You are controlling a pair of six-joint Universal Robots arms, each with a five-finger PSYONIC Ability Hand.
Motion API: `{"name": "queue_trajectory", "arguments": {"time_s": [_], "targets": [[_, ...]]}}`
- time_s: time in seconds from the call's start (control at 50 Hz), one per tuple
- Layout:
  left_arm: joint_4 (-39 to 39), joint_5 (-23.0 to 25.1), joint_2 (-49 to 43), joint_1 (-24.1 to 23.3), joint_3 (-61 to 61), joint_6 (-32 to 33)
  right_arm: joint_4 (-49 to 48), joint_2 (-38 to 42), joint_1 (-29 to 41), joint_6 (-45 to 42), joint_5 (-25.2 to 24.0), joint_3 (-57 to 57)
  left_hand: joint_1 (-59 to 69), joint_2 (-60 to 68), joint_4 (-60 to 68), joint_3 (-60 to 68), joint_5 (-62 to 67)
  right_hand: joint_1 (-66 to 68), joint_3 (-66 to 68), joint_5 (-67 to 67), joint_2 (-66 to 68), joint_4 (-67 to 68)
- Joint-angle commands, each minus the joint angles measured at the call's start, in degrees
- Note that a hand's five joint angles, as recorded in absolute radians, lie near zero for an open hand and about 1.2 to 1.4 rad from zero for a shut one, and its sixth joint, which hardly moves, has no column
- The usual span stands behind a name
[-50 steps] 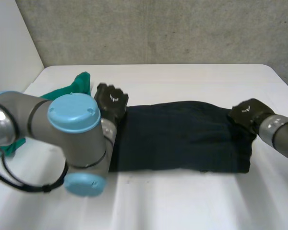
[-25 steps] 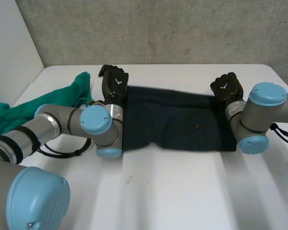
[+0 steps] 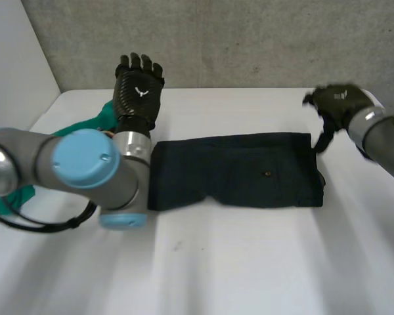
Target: Fold the laundry.
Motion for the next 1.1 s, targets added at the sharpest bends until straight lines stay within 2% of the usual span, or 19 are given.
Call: {"name": "queue_trajectory", "arguments": {"time_s": [0.02,0.06,0.14,0.22,0.36,0.46,0.5,0.52,0.56,0.7,0.8,0.88,0.9,0.96,0.98,1.04,1.06,1.1], "targets": [[-17.5,6.2,11.3,0.2,-7.7,-21.7,3.5,-2.6,-2.3,0.9,-3.9,11.5,-1.1,-1.6,-1.6,-1.9,-2.6,2.0,1.5,0.0,1.1,0.4],[-24.1,10.3,12.4,0.8,-8.3,-27.5,1.0,-3.4,-3.1,0.7,-5.3,15.9,-1.1,-1.6,-1.6,-1.9,-2.6,2.8,2.3,0.8,1.9,1.2],[-33.1,16.8,13.0,2.9,-9.1,-34.2,-6.9,-3.5,-4.6,0.8,-7.9,22.2,-0.4,-0.8,-0.9,-1.2,-1.9,7.2,6.7,5.2,6.3,5.5],[-37.8,19.4,13.0,4.2,-10.3,-36.4,-14.2,-3.4,-4.9,0.5,-8.8,25.3,-0.4,-0.8,-0.9,-1.2,-1.8,15.1,14.6,13.1,14.2,13.5],[-35.1,19.1,13.1,4.9,-12.5,-36.4,-21.1,2.1,-4.7,-0.3,-8.7,24.9,-0.4,-0.8,-0.9,-1.2,-1.8,15.3,14.8,13.3,14.4,13.6],[-34.3,19.1,13.2,5.0,-13.5,-36.4,-21.7,4.6,-4.6,-2.6,-8.6,23.3,-0.6,-1.0,-1.0,-1.4,-2.0,19.3,18.8,17.3,18.4,17.7],[-34.3,19.1,13.1,4.9,-13.6,-36.4,-21.7,5.6,-4.7,-3.4,-8.5,23.1,-0.6,-1.0,-1.0,-1.4,-2.0,28.7,28.2,26.7,27.8,27.0],[-34.3,19.1,13.1,4.8,-13.6,-36.4,-21.7,6.0,-4.9,-3.8,-8.4,22.7,-0.6,-1.0,-1.0,-1.4,-2.0,50.2,49.7,48.2,49.3,48.6],[-34.3,19.1,13.1,4.7,-13.6,-36.4,-21.7,6.0,-5.1,-3.8,-8.4,22.5,-0.6,-1.0,-1.0,-1.4,-2.0,67.2,66.7,65.2,66.3,65.5],[-34.4,18.8,13.3,4.6,-13.7,-36.4,-20.7,1.8,-10.1,-4.3,-6.5,22.7,-1.1,-1.5,-1.5,-1.9,-2.5,68.4,67.9,66.4,67.5,66.7],[-34.9,18.8,14.6,4.6,-14.3,-36.2,-18.0,-2.3,-13.5,-7.7,-5.8,22.5,-1.1,-1.6,-1.6,-1.9,-2.6,68.4,67.9,66.4,67.5,66.7],[-34.9,18.8,15.9,4.7,-15.4,-36.2,-14.6,-3.2,-15.9,-15.6,-5.8,21.1,-1.1,-1.6,-1.6,-1.9,-2.6,68.4,67.9,66.4,67.5,66.7],[-34.9,18.8,16.3,4.7,-15.7,-36.1,-13.4,-3.3,-16.1,-20.3,-5.1,20.5,-1.1,-1.6,-1.6,-1.9,-2.6,68.4,67.9,66.4,67.5,66.7],[-34.8,18.8,16.7,4.7,-16.2,-36.1,-12.3,-3.4,-16.0,-26.8,-3.6,19.2,-1.1,-1.6,-1.6,-1.9,-2.6,68.4,67.9,66.4,67.5,66.7],[-34.8,18.8,16.9,4.8,-16.4,-36.1,-12.2,-3.3,-15.4,-30.9,-2.4,18.7,-1.1,-1.6,-1.6,-1.9,-2.6,68.4,67.9,66.4,67.5,66.7],[-34.7,18.8,17.0,4.9,-16.4,-36.1,-12.2,-3.4,-12.2,-34.7,-1.8,17.6,-1.1,-1.6,-1.6,-1.9,-2.6,68.4,67.9,66.4,67.5,66.7],[-34.5,18.8,17.0,4.9,-16.2,-36.0,-12.6,-3.5,-7.8,-36.5,-1.9,17.0,-1.1,-1.6,-1.6,-1.9,-2.6,68.4,67.9,66.4,67.5,66.7],[-34.4,18.8,17.0,4.9,-16.0,-36.0,-13.2,-3.5,-3.2,-37.8,-2.5,15.9,-1.1,-1.6,-1.6,-1.9,-2.6,68.4,67.9,66.4,67.5,66.7]]}}
